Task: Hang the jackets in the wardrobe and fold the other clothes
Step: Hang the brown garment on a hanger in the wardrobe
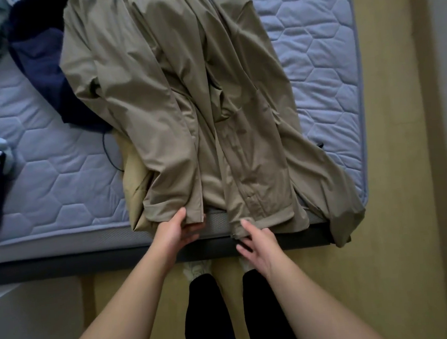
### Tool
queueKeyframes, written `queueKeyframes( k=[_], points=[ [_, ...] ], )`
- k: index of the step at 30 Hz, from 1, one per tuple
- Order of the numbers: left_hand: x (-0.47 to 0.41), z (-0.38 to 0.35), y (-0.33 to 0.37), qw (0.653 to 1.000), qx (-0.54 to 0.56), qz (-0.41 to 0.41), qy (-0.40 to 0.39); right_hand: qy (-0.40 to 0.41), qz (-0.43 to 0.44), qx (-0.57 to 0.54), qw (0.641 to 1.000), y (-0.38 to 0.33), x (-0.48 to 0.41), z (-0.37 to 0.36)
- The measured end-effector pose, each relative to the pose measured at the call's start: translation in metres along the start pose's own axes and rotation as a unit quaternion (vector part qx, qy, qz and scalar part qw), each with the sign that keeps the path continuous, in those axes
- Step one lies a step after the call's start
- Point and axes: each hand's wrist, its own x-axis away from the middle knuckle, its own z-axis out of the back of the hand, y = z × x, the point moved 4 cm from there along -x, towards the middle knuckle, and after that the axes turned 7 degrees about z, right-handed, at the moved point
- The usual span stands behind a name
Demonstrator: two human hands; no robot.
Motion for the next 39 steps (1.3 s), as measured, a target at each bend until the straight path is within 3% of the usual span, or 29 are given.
queueKeyframes(
  k=[4,9,11,16,18,20,25,32,35,39],
  points=[
    [0.002,0.007,0.008,1.000,-0.001,-0.014,0.003,0.020,-0.015,-0.170,0.985,-0.020,0.001,-0.015],
    [0.010,0.014,0.013,0.999,0.026,-0.015,0.018,0.053,0.026,-0.221,0.974,-0.051,0.022,0.035],
    [0.017,0.011,0.016,0.999,0.034,-0.026,0.013,0.031,0.030,-0.236,0.971,-0.063,0.031,0.048],
    [0.054,0.012,0.043,0.987,0.123,-0.107,0.010,-0.008,0.066,-0.303,0.951,-0.104,0.056,0.061],
    [0.070,0.024,0.056,0.976,0.158,-0.137,0.060,-0.006,0.093,-0.343,0.935,-0.126,0.067,0.072],
    [0.082,0.035,0.065,0.970,0.132,-0.152,0.136,-0.017,0.106,-0.335,0.936,-0.141,0.077,0.077],
    [0.116,0.044,0.081,0.950,0.106,-0.193,0.222,-0.051,0.087,-0.316,0.943,-0.155,0.104,0.073],
    [0.184,0.100,0.117,0.863,0.002,-0.280,0.420,-0.255,0.024,-0.167,0.952,-0.146,0.162,0.045],
    [0.194,0.115,0.120,0.853,-0.046,-0.302,0.424,-0.282,0.016,-0.153,0.947,-0.135,0.174,0.031],
    [0.186,0.098,0.101,0.877,-0.049,-0.309,0.365,-0.283,0.018,-0.183,0.941,-0.117,0.170,0.008]
  ],
)
